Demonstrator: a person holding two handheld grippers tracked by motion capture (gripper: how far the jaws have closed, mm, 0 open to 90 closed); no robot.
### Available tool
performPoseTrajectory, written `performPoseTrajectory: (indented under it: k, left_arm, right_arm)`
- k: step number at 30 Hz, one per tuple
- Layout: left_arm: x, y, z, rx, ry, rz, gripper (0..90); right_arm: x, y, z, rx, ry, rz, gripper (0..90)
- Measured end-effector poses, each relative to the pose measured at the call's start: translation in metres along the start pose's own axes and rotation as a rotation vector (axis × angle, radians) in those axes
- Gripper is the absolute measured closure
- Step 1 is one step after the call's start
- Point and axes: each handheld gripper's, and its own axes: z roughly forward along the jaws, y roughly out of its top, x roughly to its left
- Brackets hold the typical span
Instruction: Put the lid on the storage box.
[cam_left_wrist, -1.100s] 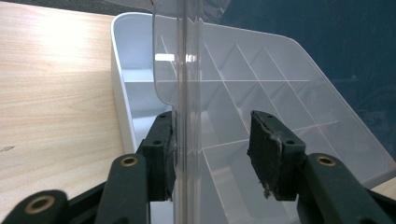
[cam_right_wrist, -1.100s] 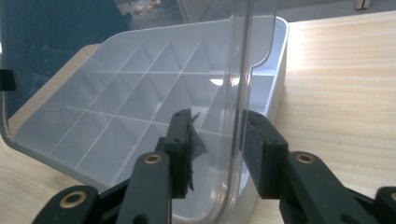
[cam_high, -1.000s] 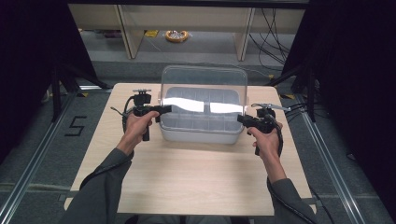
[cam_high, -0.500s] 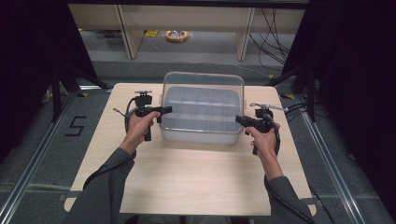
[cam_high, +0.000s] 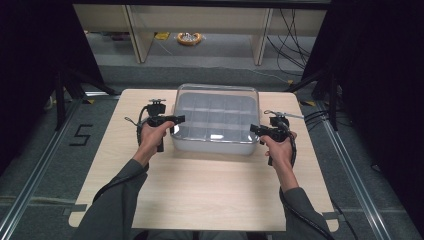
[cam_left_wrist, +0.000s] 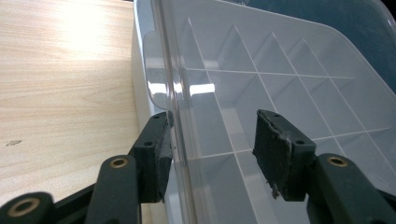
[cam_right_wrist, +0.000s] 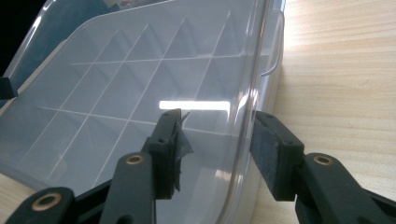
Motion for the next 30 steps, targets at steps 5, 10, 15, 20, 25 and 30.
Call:
performPoseTrajectory:
  k: [5,10,15,20,25,30]
  left_arm:
    - [-0.001,0.000,0.001,-0.001,0.009,0.007,46.1]
    - [-0.001,0.000,0.001,-0.005,0.013,0.016,45.7]
    - [-0.003,-0.001,0.001,-0.009,0.024,0.037,45.0]
    - [-0.001,-0.003,0.001,-0.018,0.014,0.041,45.0]
    - [0.003,-0.007,0.000,-0.033,0.082,0.128,52.0]
    - [0.004,-0.011,0.003,-0.018,0.054,0.103,48.0]
  right_arm:
    - [0.008,0.000,-0.001,0.018,-0.009,0.052,53.1]
    - [0.008,0.001,0.001,0.011,-0.023,0.022,51.9]
    - [0.007,0.003,0.000,0.035,-0.027,-0.008,50.1]
    - [0.008,0.001,0.004,0.040,-0.033,0.021,47.9]
    - [0.009,0.001,0.003,0.044,-0.062,-0.060,51.7]
    - [0.009,0.000,0.007,0.064,-0.079,-0.065,50.7]
